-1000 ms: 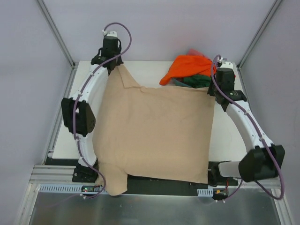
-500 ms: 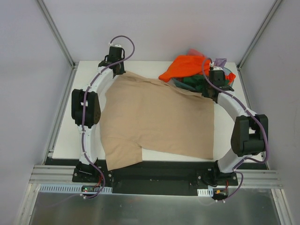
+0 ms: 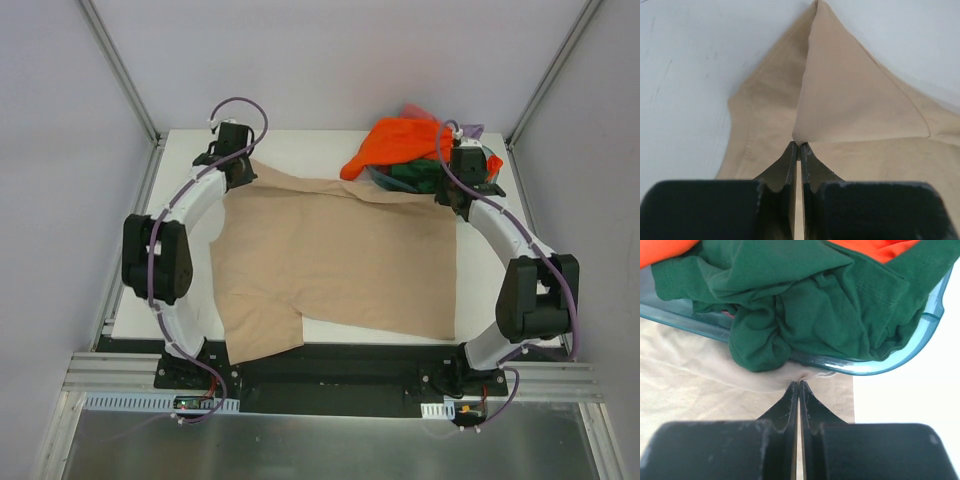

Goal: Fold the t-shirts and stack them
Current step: Fold the flattened tshirt in 1/3 of the way

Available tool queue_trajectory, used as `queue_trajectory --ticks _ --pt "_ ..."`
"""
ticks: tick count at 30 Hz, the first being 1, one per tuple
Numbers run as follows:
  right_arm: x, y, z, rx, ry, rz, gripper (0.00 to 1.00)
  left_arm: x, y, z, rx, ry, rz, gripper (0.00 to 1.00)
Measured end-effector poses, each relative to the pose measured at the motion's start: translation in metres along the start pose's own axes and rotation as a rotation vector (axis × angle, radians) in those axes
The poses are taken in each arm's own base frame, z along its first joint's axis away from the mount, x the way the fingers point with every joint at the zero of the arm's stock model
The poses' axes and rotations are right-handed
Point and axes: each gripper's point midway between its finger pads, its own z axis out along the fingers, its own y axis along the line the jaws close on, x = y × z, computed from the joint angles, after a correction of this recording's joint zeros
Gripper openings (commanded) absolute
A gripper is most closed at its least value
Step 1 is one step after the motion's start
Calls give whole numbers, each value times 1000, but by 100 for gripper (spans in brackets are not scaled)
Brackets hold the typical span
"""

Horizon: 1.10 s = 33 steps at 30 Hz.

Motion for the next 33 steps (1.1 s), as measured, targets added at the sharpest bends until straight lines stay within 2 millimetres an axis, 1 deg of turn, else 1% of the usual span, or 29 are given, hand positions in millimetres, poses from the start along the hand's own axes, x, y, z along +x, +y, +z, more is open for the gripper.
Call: queue_trajectory --ticks 3,6,8,12,17,23,27,30,33 --pt "-5 -4 -7 3 -12 6 1 -6 8 -32 -2 -44 -56 0" --pt "-9 -9 -14 8 -23 15 1 -9 15 -56 -5 -84 -105 0" --pt "-11 -13 -17 13 -28 20 1 -6 19 -68 -5 -87 -130 0" --pt "-10 -21 -22 24 -17 19 1 7 25 -79 -12 -59 -167 0" --pt "-4 -25 -22 26 9 12 1 34 32 -90 -31 9 -201 0" --pt "-3 -25 -26 16 14 3 1 61 35 -116 -51 59 -232 0" --pt "-3 -29 -28 17 17 7 1 74 45 -132 -59 72 -260 0" --pt "0 -32 -29 22 34 9 1 81 48 -136 -60 83 -273 0" --pt "2 -33 -33 25 53 8 1 90 49 -137 -57 105 -283 0"
